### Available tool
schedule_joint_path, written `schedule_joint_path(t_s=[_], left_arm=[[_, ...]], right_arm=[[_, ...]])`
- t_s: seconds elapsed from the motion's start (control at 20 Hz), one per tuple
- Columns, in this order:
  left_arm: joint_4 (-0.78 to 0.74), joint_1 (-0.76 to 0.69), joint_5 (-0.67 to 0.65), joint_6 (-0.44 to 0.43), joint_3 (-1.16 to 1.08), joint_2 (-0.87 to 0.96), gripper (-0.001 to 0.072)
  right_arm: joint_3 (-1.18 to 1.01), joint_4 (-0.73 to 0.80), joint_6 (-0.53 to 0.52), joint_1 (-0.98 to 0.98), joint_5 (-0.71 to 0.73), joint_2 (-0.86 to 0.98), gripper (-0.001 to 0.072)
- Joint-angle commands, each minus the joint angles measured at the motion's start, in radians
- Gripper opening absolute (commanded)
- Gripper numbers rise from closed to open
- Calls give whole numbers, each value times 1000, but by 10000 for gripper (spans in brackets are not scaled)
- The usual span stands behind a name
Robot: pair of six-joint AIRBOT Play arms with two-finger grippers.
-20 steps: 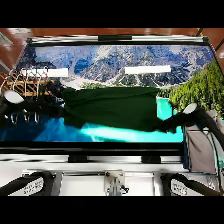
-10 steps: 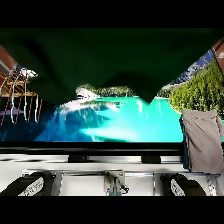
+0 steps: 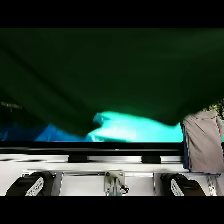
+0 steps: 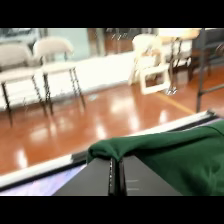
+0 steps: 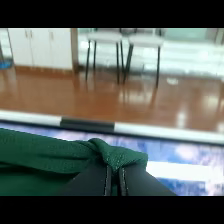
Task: Fold the shirts.
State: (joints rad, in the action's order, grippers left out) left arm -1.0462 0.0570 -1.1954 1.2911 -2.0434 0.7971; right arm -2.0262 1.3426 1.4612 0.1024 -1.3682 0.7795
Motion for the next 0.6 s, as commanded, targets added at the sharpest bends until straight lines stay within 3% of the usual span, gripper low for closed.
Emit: schedule_joint_path(t_s=[0.0, 0.2, 0.35, 0.55], left_arm=[[-115, 1, -57, 4, 49, 27, 36], [-130, 1, -213, 4, 153, 226, 37], [-137, 1, -220, 0, 247, 436, 37], [-66, -3, -215, 0, 256, 732, 37]], right_arm=[[12, 59, 53, 0, -193, 85, 71], [215, 54, 62, 0, -274, 307, 71], [407, 55, 64, 0, -123, 510, 72], [425, 57, 144, 1, 105, 773, 71]])
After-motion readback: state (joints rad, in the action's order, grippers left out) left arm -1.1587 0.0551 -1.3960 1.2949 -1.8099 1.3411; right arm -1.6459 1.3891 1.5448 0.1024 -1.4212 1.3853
